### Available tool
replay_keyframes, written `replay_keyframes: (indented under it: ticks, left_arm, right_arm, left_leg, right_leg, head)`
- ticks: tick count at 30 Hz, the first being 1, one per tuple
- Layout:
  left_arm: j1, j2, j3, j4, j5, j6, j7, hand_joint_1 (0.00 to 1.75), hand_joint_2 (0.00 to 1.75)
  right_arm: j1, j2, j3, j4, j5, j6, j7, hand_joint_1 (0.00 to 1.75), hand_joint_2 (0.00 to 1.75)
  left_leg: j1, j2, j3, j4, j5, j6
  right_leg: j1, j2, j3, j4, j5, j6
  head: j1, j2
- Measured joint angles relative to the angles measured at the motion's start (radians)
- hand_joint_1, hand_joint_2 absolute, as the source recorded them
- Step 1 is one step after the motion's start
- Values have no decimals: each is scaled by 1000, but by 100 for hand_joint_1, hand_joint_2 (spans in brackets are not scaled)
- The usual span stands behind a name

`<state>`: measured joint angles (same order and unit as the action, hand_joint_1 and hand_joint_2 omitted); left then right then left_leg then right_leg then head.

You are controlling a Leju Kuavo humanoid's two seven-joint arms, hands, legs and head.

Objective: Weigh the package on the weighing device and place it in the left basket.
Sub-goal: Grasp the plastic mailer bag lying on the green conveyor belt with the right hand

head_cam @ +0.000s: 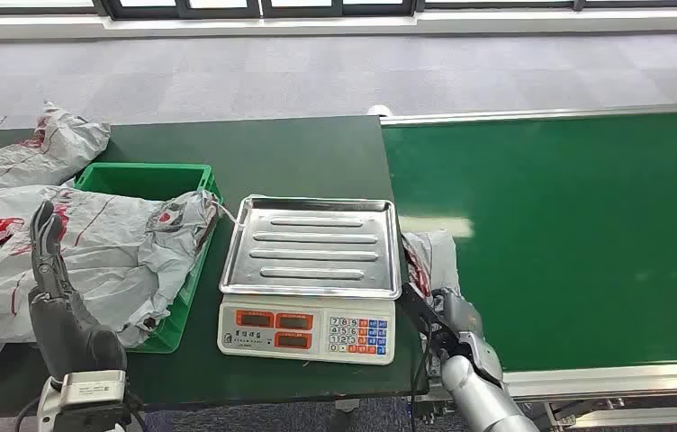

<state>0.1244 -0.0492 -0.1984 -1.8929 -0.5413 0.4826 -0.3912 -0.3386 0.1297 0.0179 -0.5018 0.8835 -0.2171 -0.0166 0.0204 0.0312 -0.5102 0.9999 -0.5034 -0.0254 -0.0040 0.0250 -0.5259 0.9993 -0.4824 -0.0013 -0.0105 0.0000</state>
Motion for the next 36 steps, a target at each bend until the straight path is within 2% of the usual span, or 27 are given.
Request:
replay_keyframes:
  ticks: [13, 16, 19, 21, 23, 28, 30, 33, 35, 36]
  left_arm:
    - [6, 0, 0, -11, 2, 0, -6, 0, 0]
    - [17, 0, 1, -17, 2, 0, -7, 0, 0]
    - [41, 1, 6, -33, 2, 0, -17, 0, 0]
    - [68, 2, 17, -48, 3, 3, -26, 0, 0]
    - [94, 6, 32, -62, 9, 5, -38, 0, 0]
    - [137, 11, 60, -82, 21, 18, -61, 0, 0]
    - [151, 11, 68, -90, 22, 33, -66, 0, 0]
    - [182, 13, 76, -103, 40, 56, -89, 0, 0]
    - [196, 14, 77, -108, 54, 63, -107, 0, 0]
    - [199, 14, 77, -108, 58, 65, -112, 0, 0]
  right_arm:
    - [27, -3, 6, -50, 102, -64, 74, 175, 175]
    - [59, -25, 7, -116, 198, -86, 155, 175, 175]
    - [151, -87, -15, -295, 371, -17, 259, 175, 175]
    - [248, -149, -68, -455, 474, 53, 281, 175, 175]
    - [330, -211, -146, -605, 528, 100, 260, 175, 175]
    - [454, -330, -371, -890, 578, 180, 181, 175, 175]
    - [487, -384, -464, -964, 554, 203, 157, 175, 175]
    - [495, -467, -627, -1046, 457, 233, 48, 175, 175]
    - [473, -494, -700, -1086, 417, 233, -10, 175, 175]
    - [464, -500, -708, -1098, 409, 223, -7, 175, 175]
  left_leg:
    - [2, 0, 11, -1, -7, -2]
    - [2, -1, 14, -1, -9, -1]
    - [-1, -14, 20, 1, -9, 4]
    - [-4, -31, 16, 2, -6, 8]
    - [-8, -40, 7, 3, -3, 10]
    - [-13, -39, -7, 4, -3, 12]
    - [-15, -39, -12, 5, -3, 14]
    - [-18, -37, -20, 5, -3, 18]
    - [-18, -33, -24, 5, -5, 19]
    - [-18, -31, -24, 5, -5, 20]
  right_leg:
    - [2, -1, 10, 0, -8, -2]
    - [2, -1, 13, 0, -10, -1]
    - [1, -14, 19, -1, -16, 5]
    - [-2, -30, 20, 0, -17, 8]
    - [-6, -38, 14, 1, -16, 11]
    - [-12, -38, 1, 1, -14, 14]
    - [-14, -38, -4, 1, -14, 15]
    - [-17, -36, -7, 1, -13, 18]
    - [-15, -33, -8, 0, -14, 19]
    - [-14, -32, -8, 0, -14, 19]
  head:
    - [0, 0]
    - [0, 0]
    - [0, 0]
    - [0, 0]
    - [0, 0]
    - [0, 0]
    - [0, 0]
    - [0, 0]
    - [0, 0]
    - [0, 0]
